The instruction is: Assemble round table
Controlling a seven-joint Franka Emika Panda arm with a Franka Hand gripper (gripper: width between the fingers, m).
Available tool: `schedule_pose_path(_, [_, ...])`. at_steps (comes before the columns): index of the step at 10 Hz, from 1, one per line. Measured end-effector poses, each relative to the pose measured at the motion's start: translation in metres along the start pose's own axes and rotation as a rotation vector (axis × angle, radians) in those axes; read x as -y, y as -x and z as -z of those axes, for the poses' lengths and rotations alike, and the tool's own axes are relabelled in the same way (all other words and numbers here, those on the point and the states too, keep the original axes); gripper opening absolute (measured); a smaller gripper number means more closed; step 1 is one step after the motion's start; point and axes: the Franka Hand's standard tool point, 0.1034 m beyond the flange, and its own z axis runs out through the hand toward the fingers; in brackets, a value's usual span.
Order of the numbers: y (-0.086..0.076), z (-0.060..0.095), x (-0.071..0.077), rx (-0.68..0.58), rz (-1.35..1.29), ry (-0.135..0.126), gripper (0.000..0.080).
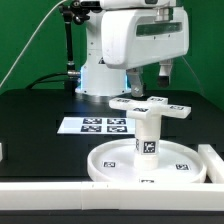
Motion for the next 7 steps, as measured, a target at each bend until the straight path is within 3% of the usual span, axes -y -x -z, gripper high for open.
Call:
schedule_pose_path(2, [0.0008, -0.0010, -0.0022, 0.008, 0.204, 0.014, 0.0649])
schedule_pose_path(5, [-0.0021, -0.0067, 0.0011, 0.061, 0.575, 0.016, 0.0649])
schedule_pose_path(7, [0.0029, -0.0068, -0.0030, 0.075, 0.663, 0.017, 0.0649])
